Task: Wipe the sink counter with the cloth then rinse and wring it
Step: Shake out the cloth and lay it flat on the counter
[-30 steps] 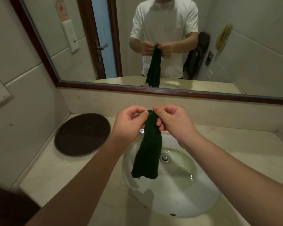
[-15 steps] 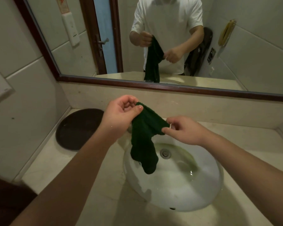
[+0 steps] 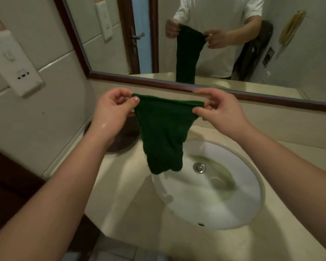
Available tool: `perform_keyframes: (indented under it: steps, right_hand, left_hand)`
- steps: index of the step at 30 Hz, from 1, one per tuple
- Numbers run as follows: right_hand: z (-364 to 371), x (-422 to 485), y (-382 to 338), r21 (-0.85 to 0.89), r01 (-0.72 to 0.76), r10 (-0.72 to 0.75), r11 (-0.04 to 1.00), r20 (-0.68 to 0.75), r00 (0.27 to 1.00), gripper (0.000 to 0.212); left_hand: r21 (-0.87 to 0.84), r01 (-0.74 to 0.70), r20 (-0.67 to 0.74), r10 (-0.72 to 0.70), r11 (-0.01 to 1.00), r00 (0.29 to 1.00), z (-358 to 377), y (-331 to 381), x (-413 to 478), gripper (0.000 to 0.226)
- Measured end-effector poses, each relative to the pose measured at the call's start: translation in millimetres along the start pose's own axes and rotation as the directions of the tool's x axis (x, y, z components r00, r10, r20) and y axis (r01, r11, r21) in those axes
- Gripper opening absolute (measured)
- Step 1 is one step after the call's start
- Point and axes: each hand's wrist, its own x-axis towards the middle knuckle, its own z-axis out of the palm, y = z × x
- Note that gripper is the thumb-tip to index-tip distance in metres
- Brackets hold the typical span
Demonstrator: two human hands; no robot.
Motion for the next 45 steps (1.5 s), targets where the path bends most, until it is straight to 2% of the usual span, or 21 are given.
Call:
perform_keyframes:
  steps: [4,9,13,16,18,21,23,28,32,35,36,38,39,41,42,43,44,45]
  right_hand:
    - [13.7,22.0,-16.2,-0.079,-0.006,0.002,0.997,-0.054,0.999,0.014]
    - [27.7,22.3,-49.1,-0.057,0.135,-0.138,0.989,-0.055,0.989,0.015]
    - [36.1,-8.6,-63.3,-0.027,0.172,-0.172,0.985,0.025,0.985,0.014]
    - [46.4,-51.3,-54.7,-0.019,0.176,-0.172,0.984,0.124,0.977,0.007]
    - [55.1,-85.8,-42.2,-0.027,0.144,-0.132,0.989,0.266,0.955,0.012]
    - [70.4,-132.9,-20.2,-0.043,0.041,-0.015,0.998,0.489,0.872,0.009]
    - [83.7,-150.8,-2.4,-0.085,0.030,0.022,0.996,0.553,0.833,0.011]
    - [116.5,-150.6,39.5,-0.160,-0.063,0.140,0.985,0.533,0.834,0.007]
    - [138.6,-129.8,64.0,-0.211,-0.131,0.218,0.969,0.471,0.855,0.010]
    - [157.7,-110.2,80.3,-0.268,-0.190,0.298,0.944,0.455,0.839,0.012]
    - [164.7,-103.3,86.0,-0.279,-0.216,0.326,0.936,0.448,0.833,0.012]
    - [178.7,-93.0,98.9,-0.317,-0.256,0.376,0.913,0.413,0.829,0.013]
    - [183.4,-91.9,104.4,-0.355,-0.266,0.401,0.896,0.390,0.829,0.019]
    - [188.9,-96.4,110.2,-0.453,-0.242,0.419,0.858,0.343,0.841,0.039]
    - [189.0,-102.5,110.4,-0.480,-0.197,0.388,0.855,0.338,0.858,0.044]
    - [187.7,-110.4,107.9,-0.485,-0.136,0.337,0.864,0.357,0.871,0.043]
    - [185.9,-119.5,104.5,-0.475,-0.065,0.287,0.878,0.412,0.865,0.039]
    - [184.6,-129.4,101.2,-0.465,0.017,0.247,0.885,0.501,0.829,0.036]
  left_hand:
    - [0.062,0.019,-0.087,-0.014,0.998,0.996,-15.6,5.9,3.7,0.022]
    - [-0.003,-0.033,-0.215,0.032,0.999,0.976,-37.6,31.1,-2.2,0.023]
    - [0.010,-0.055,-0.263,0.055,0.998,0.963,-61.3,34.6,-39.1,0.022]
    - [0.069,-0.022,-0.243,0.038,0.997,0.969,-70.8,22.8,-88.5,0.021]
    - [0.119,0.028,-0.213,-0.002,0.993,0.977,-77.2,5.1,-129.1,0.021]
    - [0.156,0.147,-0.158,-0.123,0.977,0.980,-89.2,-32.8,-187.3,0.018]
    - [0.182,0.235,-0.111,-0.217,0.955,0.970,-95.2,-56.0,-212.8,0.011]
    - [0.154,0.350,-0.082,-0.341,0.924,0.937,-91.0,-99.6,-215.9,0.005]
    - [0.050,0.464,-0.158,-0.451,0.885,0.878,-79.4,-140.1,-183.1,0.002]
    - [0.018,0.521,-0.187,-0.509,0.853,0.840,-69.0,-170.6,-153.4,0.003]
    - [0.016,0.545,-0.183,-0.534,0.838,0.826,-66.8,-181.2,-143.2,0.001]
    - [0.054,0.592,-0.184,-0.575,0.804,0.797,-63.1,-200.0,-125.5,0.012]
    - [0.127,0.596,-0.198,-0.568,0.793,0.799,-61.0,-206.7,-121.6,0.018]
    - [0.360,0.520,-0.241,-0.461,0.774,0.854,-58.6,-213.0,-124.9,0.028]
    - [0.470,0.427,-0.233,-0.358,0.772,0.904,-57.8,-213.8,-133.8,0.029]
    - [0.542,0.299,-0.165,-0.250,0.785,0.954,-57.5,-213.6,-146.2,0.025]
    - [0.581,0.156,-0.039,-0.163,0.799,0.986,-58.3,-214.1,-160.8,0.019]
    - [0.598,0.015,0.126,-0.112,0.801,0.986,-61.2,-215.6,-176.1,0.014]
